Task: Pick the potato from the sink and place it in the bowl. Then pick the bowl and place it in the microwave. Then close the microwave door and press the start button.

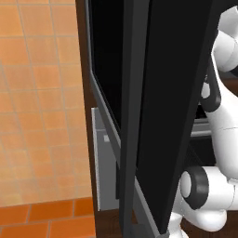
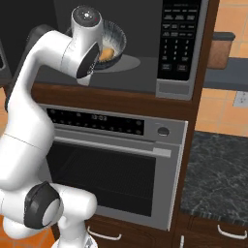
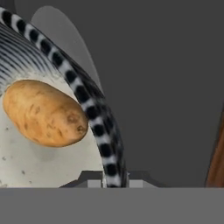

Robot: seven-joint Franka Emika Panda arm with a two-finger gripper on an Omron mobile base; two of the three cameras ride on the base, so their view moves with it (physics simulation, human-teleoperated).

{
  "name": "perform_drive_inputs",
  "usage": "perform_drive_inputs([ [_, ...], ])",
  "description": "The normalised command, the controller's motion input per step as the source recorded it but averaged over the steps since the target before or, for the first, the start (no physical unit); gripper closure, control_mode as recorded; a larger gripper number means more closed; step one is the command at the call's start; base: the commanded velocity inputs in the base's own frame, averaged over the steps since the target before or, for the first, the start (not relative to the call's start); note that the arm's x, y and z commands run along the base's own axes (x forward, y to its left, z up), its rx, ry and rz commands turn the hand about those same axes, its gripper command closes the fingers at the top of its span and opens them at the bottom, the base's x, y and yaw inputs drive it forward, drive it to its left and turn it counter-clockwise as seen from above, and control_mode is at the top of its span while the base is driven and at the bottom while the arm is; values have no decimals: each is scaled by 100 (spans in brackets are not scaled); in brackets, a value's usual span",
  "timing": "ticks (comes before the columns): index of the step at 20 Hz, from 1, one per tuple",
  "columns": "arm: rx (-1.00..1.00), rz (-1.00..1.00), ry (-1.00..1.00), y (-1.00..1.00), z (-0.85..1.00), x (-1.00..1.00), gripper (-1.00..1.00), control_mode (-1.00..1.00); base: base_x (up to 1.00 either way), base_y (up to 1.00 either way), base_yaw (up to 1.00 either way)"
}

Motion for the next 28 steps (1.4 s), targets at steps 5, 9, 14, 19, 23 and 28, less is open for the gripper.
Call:
perform_drive_inputs([
  [5, -2, 0, 1, 0, -20, 28, 100, -100, 0, 0, 0],
  [9, 0, 0, 0, 0, -11, 28, 100, -100, 0, 0, 0],
  [14, 0, 0, -1, 0, -2, 2, -100, -100, 0, 0, 0],
  [19, 0, 1, -23, 0, 0, -48, -100, -100, 0, 0, 0],
  [23, 0, 2, -23, 1, 0, -78, -100, -100, 0, 0, 0],
  [28, 0, 0, -21, 0, 0, -82, -100, -100, 0, 0, 0],
])
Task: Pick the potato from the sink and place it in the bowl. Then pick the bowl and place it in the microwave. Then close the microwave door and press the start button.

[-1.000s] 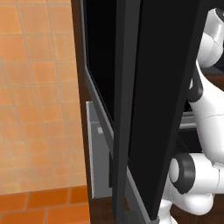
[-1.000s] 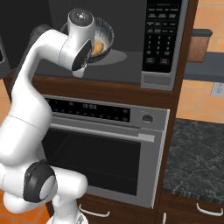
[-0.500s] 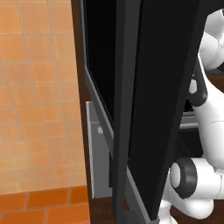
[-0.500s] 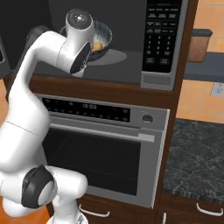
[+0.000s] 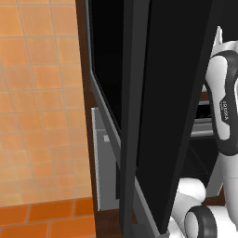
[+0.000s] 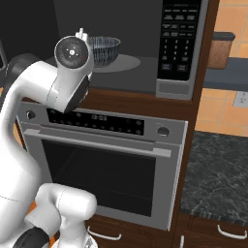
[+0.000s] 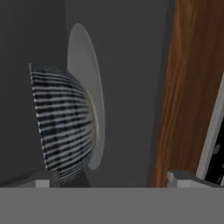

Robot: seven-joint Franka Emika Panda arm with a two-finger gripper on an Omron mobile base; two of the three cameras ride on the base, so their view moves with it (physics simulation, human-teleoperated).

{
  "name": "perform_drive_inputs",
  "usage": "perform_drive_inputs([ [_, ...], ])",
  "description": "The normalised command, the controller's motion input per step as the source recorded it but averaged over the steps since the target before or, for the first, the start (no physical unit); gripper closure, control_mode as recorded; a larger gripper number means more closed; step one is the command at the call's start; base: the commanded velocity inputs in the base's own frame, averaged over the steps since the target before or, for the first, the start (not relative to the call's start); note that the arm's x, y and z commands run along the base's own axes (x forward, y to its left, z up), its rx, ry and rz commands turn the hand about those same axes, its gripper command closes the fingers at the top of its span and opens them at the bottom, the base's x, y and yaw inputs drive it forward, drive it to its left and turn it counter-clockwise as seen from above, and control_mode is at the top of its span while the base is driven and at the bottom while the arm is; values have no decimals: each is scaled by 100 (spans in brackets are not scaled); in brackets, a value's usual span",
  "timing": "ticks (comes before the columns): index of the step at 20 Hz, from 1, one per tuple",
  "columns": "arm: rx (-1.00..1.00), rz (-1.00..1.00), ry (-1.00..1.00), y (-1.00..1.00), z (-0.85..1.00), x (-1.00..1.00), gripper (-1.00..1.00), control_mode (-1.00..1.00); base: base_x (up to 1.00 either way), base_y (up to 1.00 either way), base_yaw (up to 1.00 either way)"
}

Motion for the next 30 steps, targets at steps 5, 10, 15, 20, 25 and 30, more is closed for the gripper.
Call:
perform_drive_inputs([
  [5, -6, 0, -9, 12, -10, -82, -100, -100, 0, 0, 0],
  [10, -20, -5, 1, 12, -19, -15, -100, -100, 0, 0, 0],
  [15, -33, -27, 0, 0, -20, 1, -100, -100, 0, 0, 0],
  [20, -48, -42, -4, 0, -38, 0, -100, -100, 0, 0, 0],
  [25, -48, -34, -13, 0, -43, 0, -100, -100, 0, 0, 0],
  [30, -48, -26, -23, 2, -17, -10, -100, -100, 0, 0, 0],
])
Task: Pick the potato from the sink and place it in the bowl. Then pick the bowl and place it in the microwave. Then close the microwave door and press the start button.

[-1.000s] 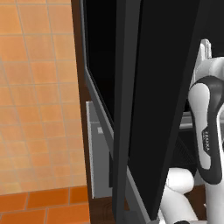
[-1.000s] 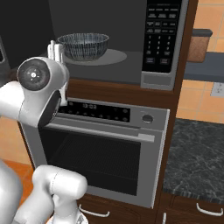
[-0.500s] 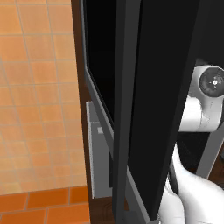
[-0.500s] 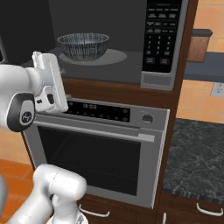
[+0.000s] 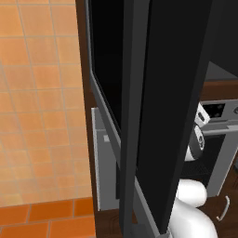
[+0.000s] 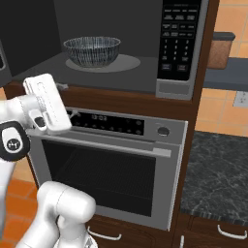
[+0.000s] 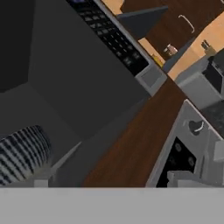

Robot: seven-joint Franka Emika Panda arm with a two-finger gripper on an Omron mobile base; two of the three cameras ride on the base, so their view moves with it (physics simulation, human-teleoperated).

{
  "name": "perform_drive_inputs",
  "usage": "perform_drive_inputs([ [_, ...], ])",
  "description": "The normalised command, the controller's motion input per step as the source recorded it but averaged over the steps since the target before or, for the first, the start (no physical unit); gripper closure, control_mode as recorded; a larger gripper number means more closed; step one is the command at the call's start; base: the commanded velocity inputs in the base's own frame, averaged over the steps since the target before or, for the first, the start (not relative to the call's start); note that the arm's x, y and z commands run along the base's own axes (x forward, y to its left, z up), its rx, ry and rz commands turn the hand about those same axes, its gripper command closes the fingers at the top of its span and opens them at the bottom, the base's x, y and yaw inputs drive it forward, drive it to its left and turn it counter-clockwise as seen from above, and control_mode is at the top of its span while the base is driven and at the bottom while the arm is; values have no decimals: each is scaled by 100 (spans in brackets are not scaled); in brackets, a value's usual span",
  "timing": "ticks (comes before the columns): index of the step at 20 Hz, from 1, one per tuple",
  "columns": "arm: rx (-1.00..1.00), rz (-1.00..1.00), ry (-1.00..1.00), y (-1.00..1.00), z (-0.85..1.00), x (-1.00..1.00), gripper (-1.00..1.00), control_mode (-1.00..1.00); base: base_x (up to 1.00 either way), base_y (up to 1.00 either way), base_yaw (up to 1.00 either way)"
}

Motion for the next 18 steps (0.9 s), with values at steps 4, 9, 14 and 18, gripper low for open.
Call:
perform_drive_inputs([
  [4, -43, -20, -21, 24, -13, -23, -100, -100, 0, 0, 0],
  [9, -38, -12, -15, 39, -30, -15, -100, -100, 0, 0, 0],
  [14, -39, -9, -22, 27, -45, 0, -100, -100, 0, 0, 0],
  [18, -26, -3, -19, 49, -40, -3, -100, -100, 0, 0, 0],
])
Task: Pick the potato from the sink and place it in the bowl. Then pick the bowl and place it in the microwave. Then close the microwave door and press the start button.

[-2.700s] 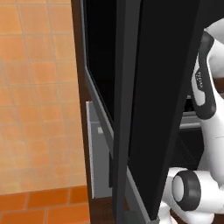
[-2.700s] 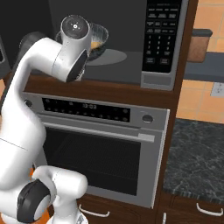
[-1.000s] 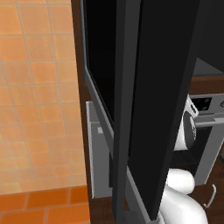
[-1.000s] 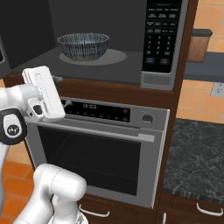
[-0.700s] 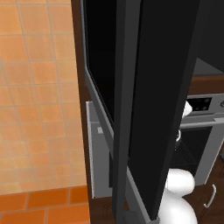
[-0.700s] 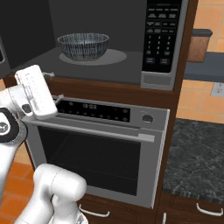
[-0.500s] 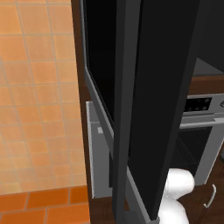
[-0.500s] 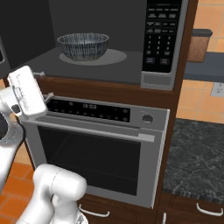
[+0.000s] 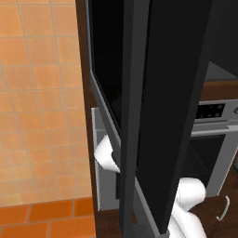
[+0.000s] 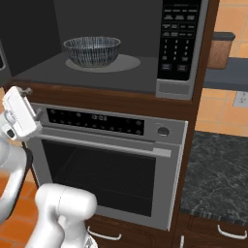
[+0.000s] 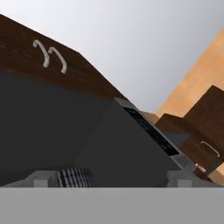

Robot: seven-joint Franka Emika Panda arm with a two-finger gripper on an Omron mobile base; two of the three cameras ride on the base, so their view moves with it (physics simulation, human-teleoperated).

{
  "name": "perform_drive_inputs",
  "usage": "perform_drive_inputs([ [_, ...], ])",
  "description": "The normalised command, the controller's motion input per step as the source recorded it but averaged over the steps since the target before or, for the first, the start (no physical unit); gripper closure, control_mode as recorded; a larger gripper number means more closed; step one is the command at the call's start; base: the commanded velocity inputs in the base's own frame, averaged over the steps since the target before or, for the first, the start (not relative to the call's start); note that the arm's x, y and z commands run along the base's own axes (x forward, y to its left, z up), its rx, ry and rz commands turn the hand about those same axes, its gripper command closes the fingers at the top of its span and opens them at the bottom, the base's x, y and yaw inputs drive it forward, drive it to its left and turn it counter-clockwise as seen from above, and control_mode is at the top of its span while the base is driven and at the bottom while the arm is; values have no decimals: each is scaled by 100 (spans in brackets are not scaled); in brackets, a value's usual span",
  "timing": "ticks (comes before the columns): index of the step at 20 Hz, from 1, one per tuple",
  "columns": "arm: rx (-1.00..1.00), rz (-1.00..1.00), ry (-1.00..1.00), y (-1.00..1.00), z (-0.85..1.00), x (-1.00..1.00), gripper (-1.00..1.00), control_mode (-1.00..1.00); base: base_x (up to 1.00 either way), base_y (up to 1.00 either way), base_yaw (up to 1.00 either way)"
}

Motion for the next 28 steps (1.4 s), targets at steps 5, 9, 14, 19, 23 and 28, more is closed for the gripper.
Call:
perform_drive_inputs([
  [5, -14, 0, -10, 61, -57, -2, -100, -100, 0, 0, 0],
  [9, -2, 0, -1, 93, -28, -31, -100, -100, 0, 0, 0],
  [14, 0, 0, 3, 100, -12, -35, -100, -100, 0, 0, 0],
  [19, 0, 0, 4, 98, -6, -11, -100, -100, 0, 0, 0],
  [23, 0, 0, 1, 64, 40, -5, -100, -100, 0, 0, 0],
  [28, 5, -1, 0, 5, 72, -11, -100, -100, 0, 0, 0],
])
